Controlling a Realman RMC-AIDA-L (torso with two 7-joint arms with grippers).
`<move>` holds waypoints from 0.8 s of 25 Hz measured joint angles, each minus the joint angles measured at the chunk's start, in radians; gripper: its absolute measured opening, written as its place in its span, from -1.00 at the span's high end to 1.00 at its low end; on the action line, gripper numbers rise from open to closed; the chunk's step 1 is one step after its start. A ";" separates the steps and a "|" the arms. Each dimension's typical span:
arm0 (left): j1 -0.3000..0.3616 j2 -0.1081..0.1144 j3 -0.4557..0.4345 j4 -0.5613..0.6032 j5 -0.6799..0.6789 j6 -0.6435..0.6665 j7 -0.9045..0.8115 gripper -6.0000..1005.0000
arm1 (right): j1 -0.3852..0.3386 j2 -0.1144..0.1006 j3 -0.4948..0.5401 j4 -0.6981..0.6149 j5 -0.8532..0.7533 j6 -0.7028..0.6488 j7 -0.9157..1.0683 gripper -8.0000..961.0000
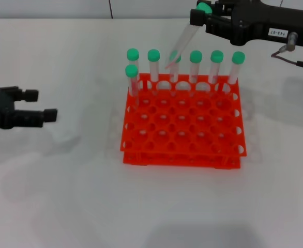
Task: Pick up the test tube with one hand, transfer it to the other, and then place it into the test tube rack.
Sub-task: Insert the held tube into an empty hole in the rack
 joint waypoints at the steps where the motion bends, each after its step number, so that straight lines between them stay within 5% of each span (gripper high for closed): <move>1: -0.001 0.005 0.000 0.000 0.008 0.002 0.003 -0.77 | 0.001 0.000 -0.001 -0.001 -0.001 0.000 0.004 0.43; 11: -0.040 0.025 0.000 -0.009 0.054 0.010 0.086 -0.76 | 0.023 0.000 -0.029 -0.010 -0.045 0.040 0.055 0.43; 20: -0.057 0.004 0.001 -0.016 0.058 0.019 0.143 -0.76 | 0.036 0.000 -0.067 -0.009 -0.055 0.064 0.074 0.43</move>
